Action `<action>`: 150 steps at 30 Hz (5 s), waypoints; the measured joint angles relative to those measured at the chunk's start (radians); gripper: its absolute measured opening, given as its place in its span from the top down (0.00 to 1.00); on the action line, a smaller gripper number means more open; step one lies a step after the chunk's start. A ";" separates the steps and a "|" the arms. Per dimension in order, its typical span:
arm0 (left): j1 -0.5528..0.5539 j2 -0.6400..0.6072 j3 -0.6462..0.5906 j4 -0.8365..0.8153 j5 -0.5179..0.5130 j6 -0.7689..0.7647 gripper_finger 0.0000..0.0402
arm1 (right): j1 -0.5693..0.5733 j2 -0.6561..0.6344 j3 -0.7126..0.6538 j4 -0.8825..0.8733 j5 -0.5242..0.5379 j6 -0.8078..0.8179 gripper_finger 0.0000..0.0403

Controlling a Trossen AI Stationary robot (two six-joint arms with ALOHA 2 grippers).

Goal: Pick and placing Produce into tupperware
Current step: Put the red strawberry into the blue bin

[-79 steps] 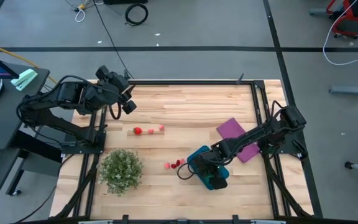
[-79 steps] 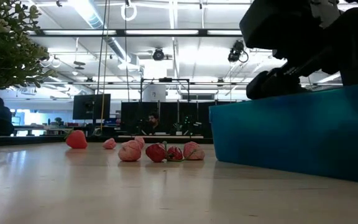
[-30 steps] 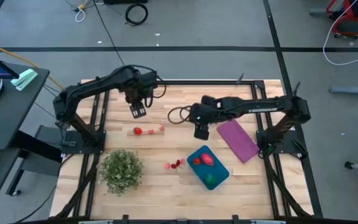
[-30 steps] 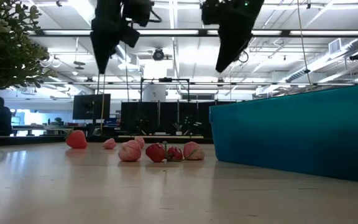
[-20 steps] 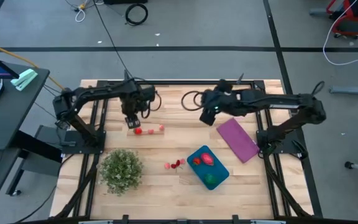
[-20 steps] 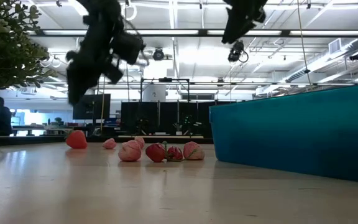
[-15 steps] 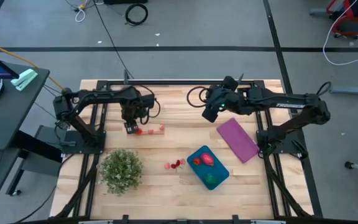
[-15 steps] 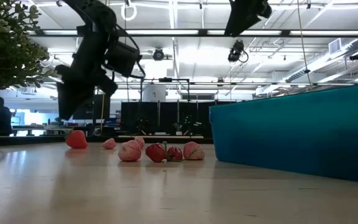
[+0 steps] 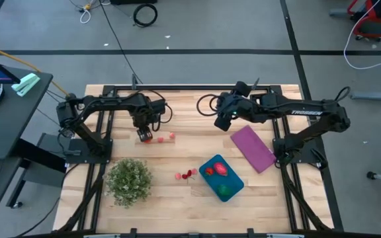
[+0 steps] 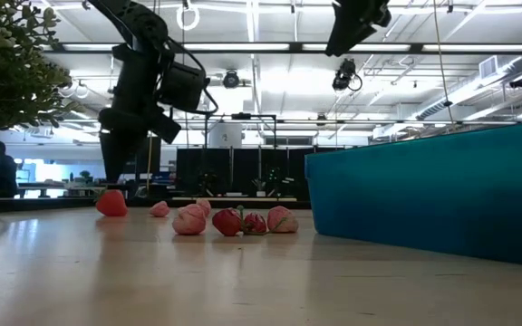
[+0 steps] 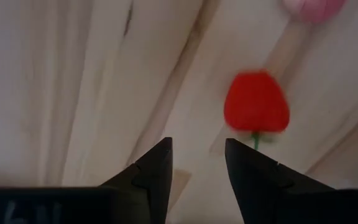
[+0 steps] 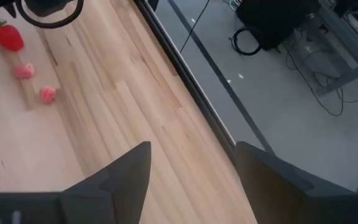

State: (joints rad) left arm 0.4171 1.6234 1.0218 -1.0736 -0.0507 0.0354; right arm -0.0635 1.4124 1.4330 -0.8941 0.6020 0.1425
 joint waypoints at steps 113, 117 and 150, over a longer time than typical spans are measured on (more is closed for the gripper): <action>-0.410 0.113 0.365 0.522 0.029 0.030 0.50 | -0.036 0.004 0.000 0.001 0.000 -0.119 0.40; -0.485 0.126 0.354 0.699 0.030 0.055 0.52 | -0.070 0.004 0.000 0.001 0.000 -0.126 0.40; -0.544 0.518 0.476 1.049 0.085 -0.155 0.43 | -0.172 0.002 0.000 0.020 -0.001 -0.120 0.40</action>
State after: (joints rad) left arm -0.1272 2.1418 1.4979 -0.0248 0.0345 -0.1200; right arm -0.2359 1.4143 1.4326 -0.8745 0.6010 0.0227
